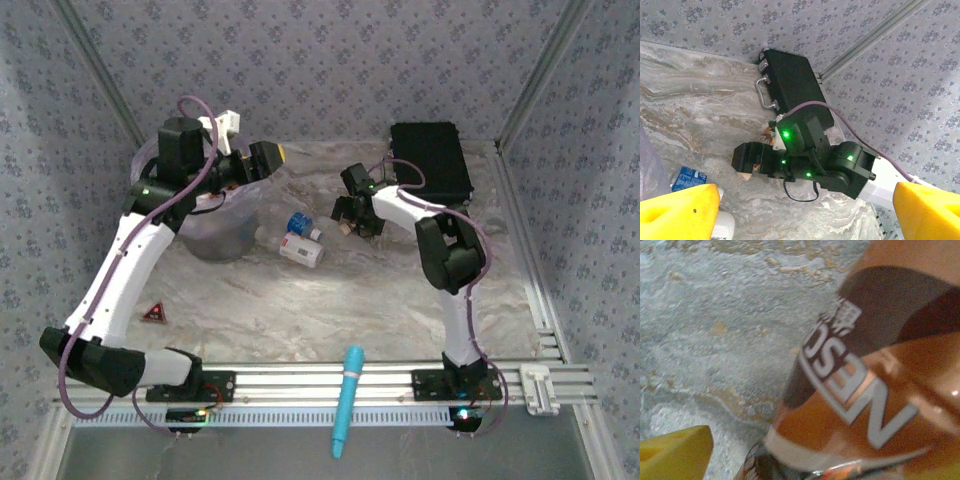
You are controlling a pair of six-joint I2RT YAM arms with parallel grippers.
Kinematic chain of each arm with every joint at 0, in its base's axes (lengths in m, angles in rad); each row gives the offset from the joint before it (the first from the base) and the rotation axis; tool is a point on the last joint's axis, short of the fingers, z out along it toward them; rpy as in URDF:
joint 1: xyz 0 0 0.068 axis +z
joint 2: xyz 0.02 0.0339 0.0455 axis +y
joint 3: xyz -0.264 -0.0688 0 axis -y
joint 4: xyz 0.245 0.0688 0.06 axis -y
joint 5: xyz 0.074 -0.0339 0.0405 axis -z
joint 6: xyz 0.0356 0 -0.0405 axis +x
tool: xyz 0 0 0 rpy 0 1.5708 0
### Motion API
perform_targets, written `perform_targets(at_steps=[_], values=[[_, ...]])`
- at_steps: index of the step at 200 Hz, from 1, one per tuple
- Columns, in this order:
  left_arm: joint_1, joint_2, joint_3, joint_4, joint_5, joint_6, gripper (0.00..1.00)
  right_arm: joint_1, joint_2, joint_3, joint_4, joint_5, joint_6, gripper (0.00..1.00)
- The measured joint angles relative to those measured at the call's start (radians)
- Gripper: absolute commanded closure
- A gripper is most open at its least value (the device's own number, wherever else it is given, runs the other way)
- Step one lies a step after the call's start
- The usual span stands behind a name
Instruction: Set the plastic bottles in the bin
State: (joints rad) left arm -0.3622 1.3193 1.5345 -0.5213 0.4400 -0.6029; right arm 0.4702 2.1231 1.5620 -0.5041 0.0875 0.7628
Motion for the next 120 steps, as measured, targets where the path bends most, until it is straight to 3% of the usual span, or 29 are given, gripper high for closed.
perform_targets(at_steps=[36,71,120], values=[[0.000,-0.002,0.000,-0.001,-0.007,0.000,0.10,-0.005,0.003,-0.002,0.028,0.029,0.046,0.40],[0.000,-0.002,-0.002,0.000,-0.007,-0.001,0.10,-0.006,-0.007,-0.040,0.068,0.049,0.039,0.59],[0.000,0.000,-0.009,0.007,-0.006,-0.010,0.09,-0.018,-0.086,-0.109,0.089,0.026,-0.004,0.63]])
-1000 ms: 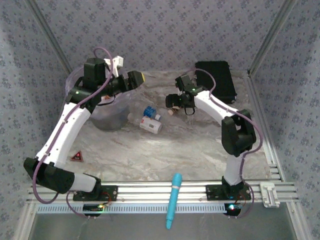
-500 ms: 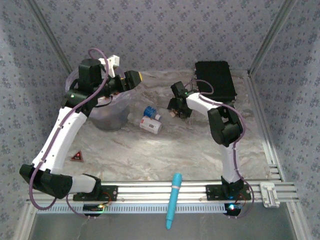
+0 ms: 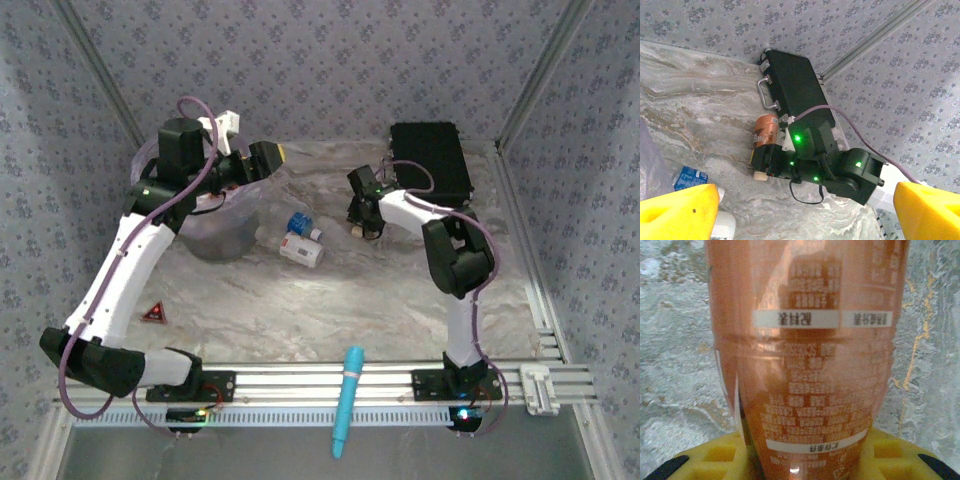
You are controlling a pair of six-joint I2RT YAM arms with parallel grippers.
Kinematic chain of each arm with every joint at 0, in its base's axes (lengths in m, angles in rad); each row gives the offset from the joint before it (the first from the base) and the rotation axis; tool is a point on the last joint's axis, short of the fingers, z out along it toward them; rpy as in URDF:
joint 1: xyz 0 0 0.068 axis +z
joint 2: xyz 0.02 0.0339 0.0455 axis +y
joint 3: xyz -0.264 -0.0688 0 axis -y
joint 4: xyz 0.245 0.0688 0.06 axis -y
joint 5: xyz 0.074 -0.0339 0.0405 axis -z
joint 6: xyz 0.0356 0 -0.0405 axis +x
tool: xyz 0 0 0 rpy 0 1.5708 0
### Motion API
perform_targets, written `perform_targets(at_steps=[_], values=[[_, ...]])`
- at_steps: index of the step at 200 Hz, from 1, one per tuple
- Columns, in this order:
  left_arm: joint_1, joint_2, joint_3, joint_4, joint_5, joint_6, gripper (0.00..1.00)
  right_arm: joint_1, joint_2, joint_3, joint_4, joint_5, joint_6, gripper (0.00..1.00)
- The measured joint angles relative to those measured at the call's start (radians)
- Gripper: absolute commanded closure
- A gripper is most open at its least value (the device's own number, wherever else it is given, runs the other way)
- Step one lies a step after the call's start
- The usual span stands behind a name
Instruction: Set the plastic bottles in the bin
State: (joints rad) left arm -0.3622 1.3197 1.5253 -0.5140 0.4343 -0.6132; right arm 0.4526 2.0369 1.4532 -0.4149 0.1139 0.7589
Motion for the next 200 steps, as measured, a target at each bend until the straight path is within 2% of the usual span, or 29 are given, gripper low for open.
perform_targets(at_steps=[21,70,109,156,200], values=[[0.000,0.005,-0.018,0.032,0.009,-0.020,0.00,-0.007,-0.063,-0.016,0.008,-0.051,-0.077,0.65],[0.000,0.025,-0.056,0.094,0.033,-0.071,0.00,-0.012,-0.349,-0.156,0.140,-0.297,-0.314,0.67],[-0.036,0.034,-0.078,0.163,0.045,-0.095,0.00,0.014,-0.520,-0.180,0.207,-0.481,-0.404,0.67],[-0.136,0.114,-0.082,0.241,0.058,-0.121,0.00,0.053,-0.571,-0.181,0.252,-0.587,-0.428,0.67],[-0.163,0.176,-0.082,0.282,0.060,-0.141,0.01,0.079,-0.571,-0.181,0.274,-0.647,-0.427,0.66]])
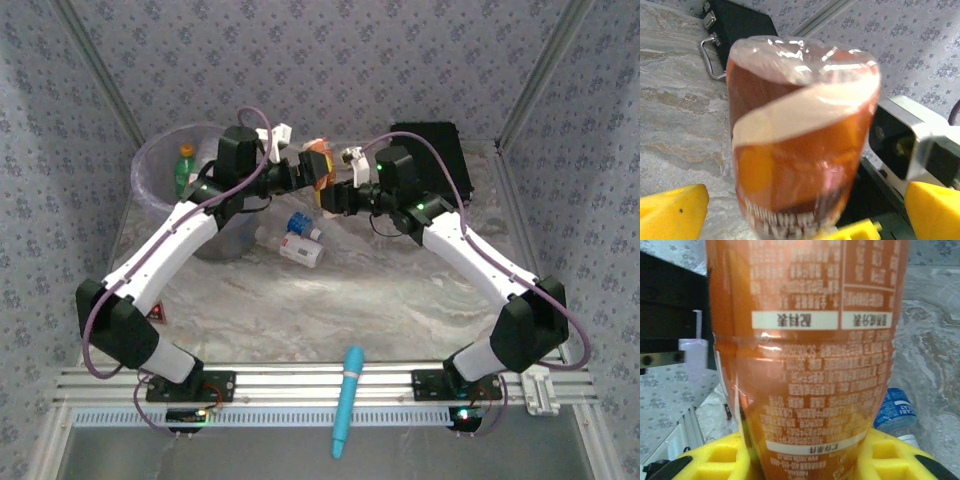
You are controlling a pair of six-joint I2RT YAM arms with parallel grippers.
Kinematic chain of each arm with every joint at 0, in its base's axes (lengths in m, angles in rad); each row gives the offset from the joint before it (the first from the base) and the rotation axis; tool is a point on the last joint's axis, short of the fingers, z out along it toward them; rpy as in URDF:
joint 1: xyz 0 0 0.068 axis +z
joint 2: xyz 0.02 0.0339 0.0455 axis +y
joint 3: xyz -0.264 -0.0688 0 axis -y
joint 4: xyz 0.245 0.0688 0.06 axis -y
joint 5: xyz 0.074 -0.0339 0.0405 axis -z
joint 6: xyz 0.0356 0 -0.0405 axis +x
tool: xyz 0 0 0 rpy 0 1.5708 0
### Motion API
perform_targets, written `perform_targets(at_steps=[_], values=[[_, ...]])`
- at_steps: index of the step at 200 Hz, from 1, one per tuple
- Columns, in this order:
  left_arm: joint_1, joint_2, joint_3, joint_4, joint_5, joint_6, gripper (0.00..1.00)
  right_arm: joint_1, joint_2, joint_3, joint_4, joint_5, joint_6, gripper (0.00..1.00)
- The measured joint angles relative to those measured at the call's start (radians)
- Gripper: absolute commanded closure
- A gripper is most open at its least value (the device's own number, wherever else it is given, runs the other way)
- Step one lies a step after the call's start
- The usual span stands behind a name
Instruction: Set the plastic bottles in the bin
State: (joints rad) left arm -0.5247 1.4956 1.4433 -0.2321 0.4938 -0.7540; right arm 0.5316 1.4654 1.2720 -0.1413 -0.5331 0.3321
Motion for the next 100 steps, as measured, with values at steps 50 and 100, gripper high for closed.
perform_targets(at_steps=[50,100], values=[[-0.001,0.016,0.000,0.043,0.000,-0.028,0.27,0.001,0.000,0.000,0.035,-0.039,0.013,0.66],[-0.001,0.018,0.000,0.057,0.000,-0.027,0.41,0.006,0.000,0.000,0.048,-0.051,0.026,0.62]])
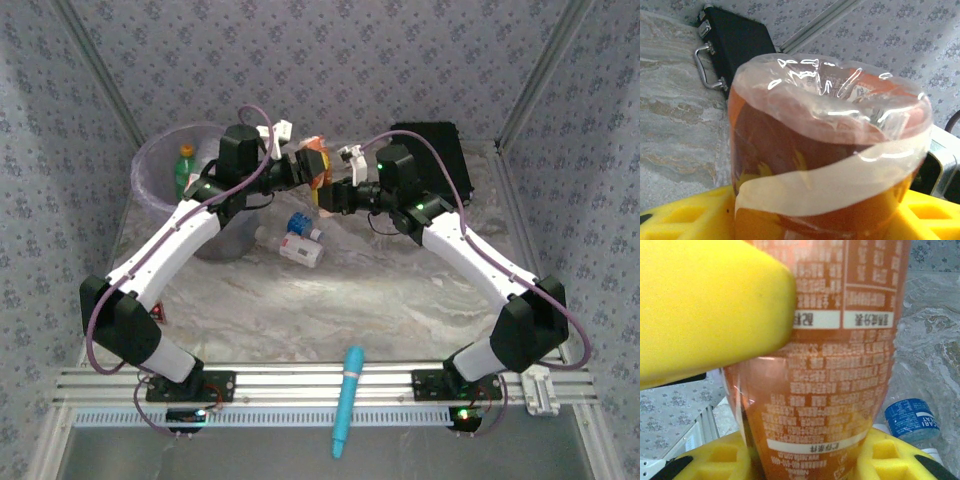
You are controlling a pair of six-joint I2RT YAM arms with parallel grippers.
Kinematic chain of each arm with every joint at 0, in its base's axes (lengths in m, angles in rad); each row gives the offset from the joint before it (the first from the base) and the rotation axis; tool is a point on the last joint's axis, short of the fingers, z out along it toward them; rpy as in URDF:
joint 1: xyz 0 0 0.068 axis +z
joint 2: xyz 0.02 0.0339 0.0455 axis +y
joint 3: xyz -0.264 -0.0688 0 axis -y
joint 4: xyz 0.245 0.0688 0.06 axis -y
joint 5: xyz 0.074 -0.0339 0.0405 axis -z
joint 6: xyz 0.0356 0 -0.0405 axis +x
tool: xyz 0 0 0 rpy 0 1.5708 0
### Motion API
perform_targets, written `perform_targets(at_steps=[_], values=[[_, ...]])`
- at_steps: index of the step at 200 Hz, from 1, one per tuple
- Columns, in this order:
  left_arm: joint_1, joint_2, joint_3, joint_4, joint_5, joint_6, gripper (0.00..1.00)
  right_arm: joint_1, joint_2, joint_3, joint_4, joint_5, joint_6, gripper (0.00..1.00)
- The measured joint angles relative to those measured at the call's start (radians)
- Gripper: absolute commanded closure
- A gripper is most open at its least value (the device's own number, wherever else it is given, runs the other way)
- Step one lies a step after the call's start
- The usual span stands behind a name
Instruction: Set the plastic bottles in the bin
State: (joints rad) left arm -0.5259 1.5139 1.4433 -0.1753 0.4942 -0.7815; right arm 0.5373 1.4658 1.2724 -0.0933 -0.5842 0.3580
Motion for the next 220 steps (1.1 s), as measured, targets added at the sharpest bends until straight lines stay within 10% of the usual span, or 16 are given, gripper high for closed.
perform_targets(at_steps=[75,130,220], values=[[0.000,0.021,0.037,-0.039,-0.009,0.022,0.46,-0.004,-0.002,0.013,-0.013,-0.008,-0.008,0.12],[0.080,0.028,0.212,-0.216,-0.011,0.140,0.47,-0.080,-0.099,0.060,-0.173,0.009,-0.062,0.10],[0.529,0.014,0.632,-0.722,-0.189,0.503,0.58,-0.171,-0.199,-0.021,-0.264,0.023,-0.083,0.11]])
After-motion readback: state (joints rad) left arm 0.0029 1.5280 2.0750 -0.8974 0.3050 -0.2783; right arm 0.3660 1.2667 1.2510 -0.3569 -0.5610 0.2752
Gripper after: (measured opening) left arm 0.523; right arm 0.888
